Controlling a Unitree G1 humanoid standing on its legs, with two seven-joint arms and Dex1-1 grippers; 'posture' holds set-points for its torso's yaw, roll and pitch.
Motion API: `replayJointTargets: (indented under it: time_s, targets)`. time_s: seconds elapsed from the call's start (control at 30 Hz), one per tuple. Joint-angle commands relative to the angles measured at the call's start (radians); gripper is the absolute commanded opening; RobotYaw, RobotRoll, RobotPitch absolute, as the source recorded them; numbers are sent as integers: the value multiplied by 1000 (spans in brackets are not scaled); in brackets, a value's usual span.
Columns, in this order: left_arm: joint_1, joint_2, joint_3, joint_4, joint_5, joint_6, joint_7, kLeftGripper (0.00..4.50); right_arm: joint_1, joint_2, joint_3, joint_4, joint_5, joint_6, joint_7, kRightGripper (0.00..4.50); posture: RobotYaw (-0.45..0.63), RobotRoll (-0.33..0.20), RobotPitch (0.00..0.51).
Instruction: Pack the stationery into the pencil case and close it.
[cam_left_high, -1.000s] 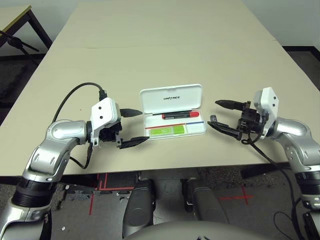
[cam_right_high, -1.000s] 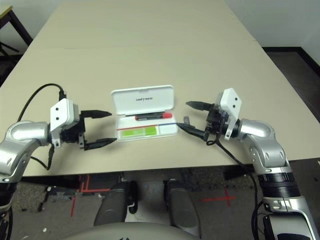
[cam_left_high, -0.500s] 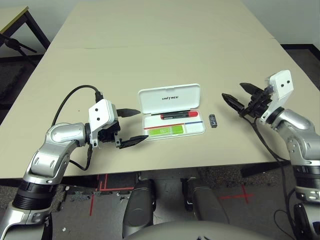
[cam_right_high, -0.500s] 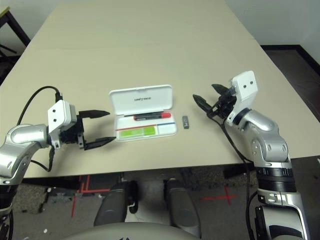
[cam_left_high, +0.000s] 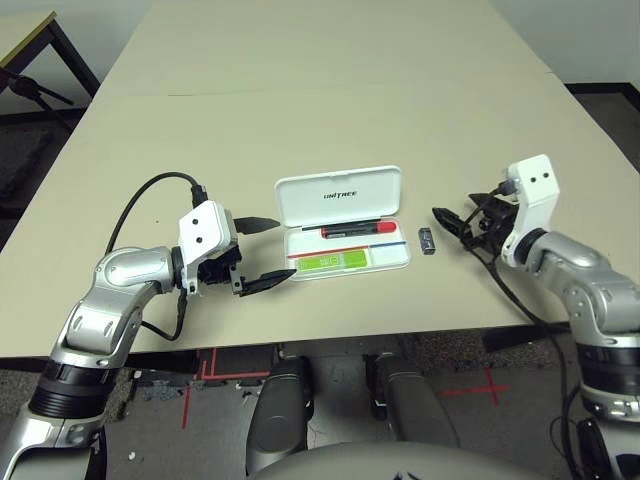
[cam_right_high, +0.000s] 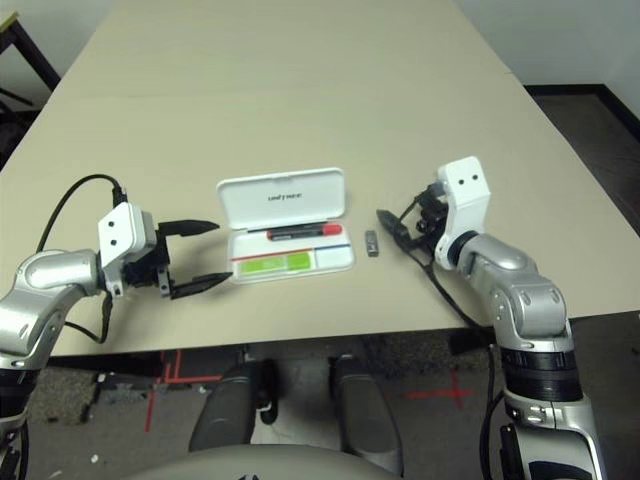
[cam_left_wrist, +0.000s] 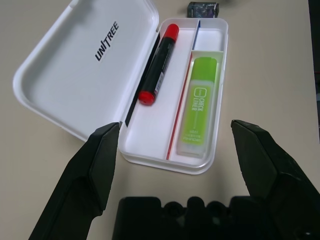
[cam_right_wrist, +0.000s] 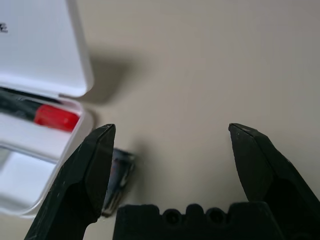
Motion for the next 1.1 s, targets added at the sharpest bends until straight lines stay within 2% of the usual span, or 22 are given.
replayJointTargets:
  time_s: [0.03, 0.3, 0.53, 0.67, 0.93, 0.97, 1.1]
  targets:
    - [13, 0, -15, -1, 17, -12, 4, 4487, 27, 12, 41, -36, -1, 25, -6, 4500, 13, 0, 172]
    - [9, 3, -25, 3, 24, -22, 7, 4487, 62, 28, 133, -35, -53, 20, -19, 4500, 23, 0, 168]
    - [8, 4, -24, -3, 23, -19, 11, 4487, 75, 7, 156, -23, -96, 30, -25, 4500, 27, 0, 165]
    - [6, 3, -26, -3, 24, -19, 12, 4500, 55, -46, 152, 7, -116, 38, -1, 3506, 27, 0, 166]
    - [-6, 1, -32, 1, 28, -16, 12, 4500, -42, -195, 139, 85, -101, 29, 155, 472, 21, 0, 163]
    - [-7, 1, -33, 2, 29, -16, 12, 4500, -53, -215, 141, 98, -100, 14, 186, 336, 21, 0, 163]
    - [-9, 0, -35, 3, 33, -16, 13, 4500, -90, -269, 149, 142, -101, -55, 295, 337, 24, 0, 161]
